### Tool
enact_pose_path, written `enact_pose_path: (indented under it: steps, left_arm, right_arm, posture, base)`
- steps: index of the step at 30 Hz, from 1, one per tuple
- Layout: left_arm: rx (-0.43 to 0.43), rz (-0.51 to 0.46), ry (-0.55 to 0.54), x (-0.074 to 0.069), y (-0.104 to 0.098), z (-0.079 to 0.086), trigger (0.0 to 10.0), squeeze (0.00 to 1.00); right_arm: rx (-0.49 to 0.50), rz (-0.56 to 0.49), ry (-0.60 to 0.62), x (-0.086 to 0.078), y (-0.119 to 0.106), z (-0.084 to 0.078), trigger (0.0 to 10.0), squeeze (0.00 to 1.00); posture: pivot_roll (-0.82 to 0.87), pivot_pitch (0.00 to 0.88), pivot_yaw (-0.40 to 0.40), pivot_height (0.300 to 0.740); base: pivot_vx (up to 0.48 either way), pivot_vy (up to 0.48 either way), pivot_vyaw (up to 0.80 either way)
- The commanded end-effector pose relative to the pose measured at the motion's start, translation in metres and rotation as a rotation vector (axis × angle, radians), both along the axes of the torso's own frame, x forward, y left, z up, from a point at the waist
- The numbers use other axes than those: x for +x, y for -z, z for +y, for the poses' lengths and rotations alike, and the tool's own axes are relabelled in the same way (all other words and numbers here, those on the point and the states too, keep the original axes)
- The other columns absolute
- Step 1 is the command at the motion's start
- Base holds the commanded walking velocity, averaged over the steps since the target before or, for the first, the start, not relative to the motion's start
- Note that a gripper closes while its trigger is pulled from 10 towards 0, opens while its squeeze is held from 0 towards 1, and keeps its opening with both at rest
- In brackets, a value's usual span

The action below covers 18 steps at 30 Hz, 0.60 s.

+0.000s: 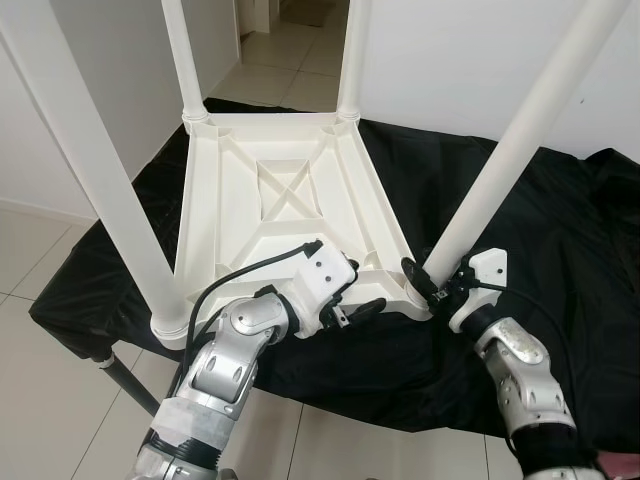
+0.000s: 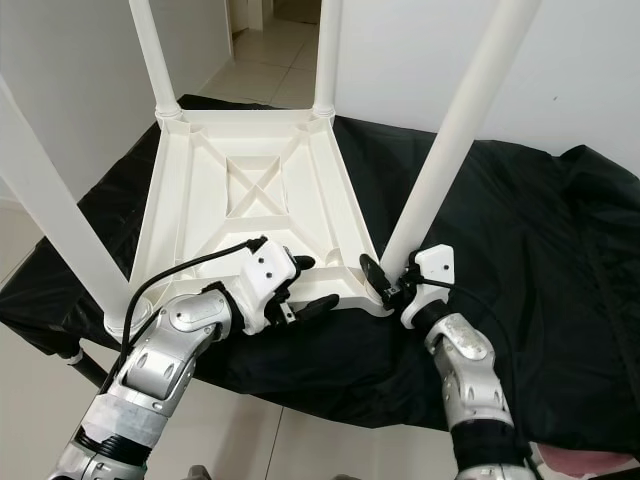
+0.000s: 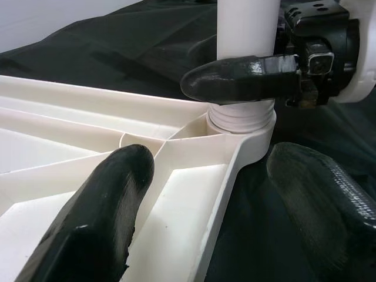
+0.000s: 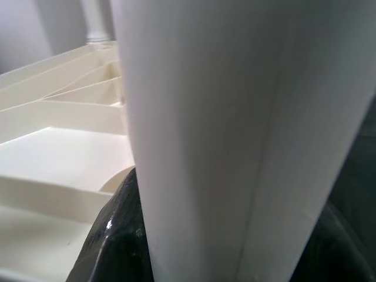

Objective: Building children table

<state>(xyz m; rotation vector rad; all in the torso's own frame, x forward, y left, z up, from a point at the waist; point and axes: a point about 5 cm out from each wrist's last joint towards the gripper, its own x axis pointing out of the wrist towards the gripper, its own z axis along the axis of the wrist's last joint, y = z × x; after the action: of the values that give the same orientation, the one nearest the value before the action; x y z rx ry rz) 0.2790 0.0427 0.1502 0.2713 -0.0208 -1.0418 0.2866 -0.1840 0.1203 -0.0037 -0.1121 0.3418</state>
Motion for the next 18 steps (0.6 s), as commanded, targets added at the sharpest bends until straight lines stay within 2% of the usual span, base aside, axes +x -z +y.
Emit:
enact_pose_path:
  steps: [1, 3, 4, 6, 8, 9, 11, 13, 15, 18]
  left_arm:
    - [0.002, 0.004, -0.021, 0.001, 0.001, -0.001, 10.0, 0.00]
    - [0.000, 0.003, -0.023, 0.003, 0.000, -0.001, 10.0, 0.00]
    - [0.000, 0.003, -0.023, 0.003, 0.000, -0.001, 10.0, 0.00]
    - [-0.001, 0.004, -0.023, 0.004, 0.000, -0.001, 10.0, 0.00]
    - [0.001, 0.003, -0.022, 0.004, 0.000, -0.001, 10.0, 0.00]
    - [0.001, 0.004, -0.019, 0.005, 0.000, -0.002, 10.0, 0.00]
    - [0.001, 0.004, -0.019, 0.005, 0.000, -0.002, 10.0, 0.00]
    - [-0.001, 0.002, -0.017, 0.005, -0.001, -0.003, 10.0, 0.00]
    - [-0.002, 0.002, -0.015, 0.004, -0.001, -0.003, 10.0, 0.00]
    - [-0.002, 0.002, -0.014, 0.004, -0.001, -0.003, 10.0, 0.00]
  right_arm:
    - [-0.006, 0.001, 0.038, -0.001, -0.001, -0.002, 10.0, 0.00]
    - [0.047, 0.016, 0.160, -0.009, 0.001, 0.007, 10.0, 0.00]
    - [0.047, 0.016, 0.160, -0.009, 0.001, 0.007, 10.0, 0.00]
    - [0.085, 0.038, 0.281, -0.014, 0.003, 0.011, 10.0, 0.00]
    - [0.091, 0.044, 0.330, -0.016, 0.004, 0.012, 10.0, 0.00]
    - [0.085, 0.064, 0.473, -0.018, 0.007, 0.014, 10.0, 0.00]
    - [0.085, 0.064, 0.473, -0.018, 0.007, 0.014, 10.0, 0.00]
    - [0.098, 0.085, 0.551, -0.022, 0.009, 0.021, 10.0, 0.00]
    - [0.107, 0.089, 0.539, -0.023, 0.008, 0.028, 10.0, 0.00]
    - [0.104, 0.080, 0.545, -0.024, 0.006, 0.028, 10.0, 0.00]
  posture:
    - [-0.06, 0.000, -0.031, 0.740]
    - [-0.07, 0.000, -0.030, 0.740]
    - [-0.07, 0.000, -0.030, 0.740]
    - [-0.08, 0.000, -0.029, 0.740]
    - [-0.08, 0.000, -0.030, 0.740]
    - [-0.08, 0.000, -0.031, 0.740]
    - [-0.08, 0.000, -0.031, 0.740]
    - [-0.08, 0.000, -0.029, 0.740]
    - [-0.08, 0.000, -0.028, 0.740]
    - [-0.08, 0.000, -0.028, 0.740]
  base:
    - [0.000, 0.000, 0.00]
    - [0.000, 0.000, 0.00]
    - [0.000, 0.000, 0.00]
    - [0.000, 0.000, 0.00]
    - [0.000, 0.000, 0.00]
    - [0.000, 0.000, 0.00]
    - [0.000, 0.000, 0.00]
    - [0.000, 0.000, 0.00]
    - [0.000, 0.000, 0.00]
    - [0.000, 0.000, 0.00]
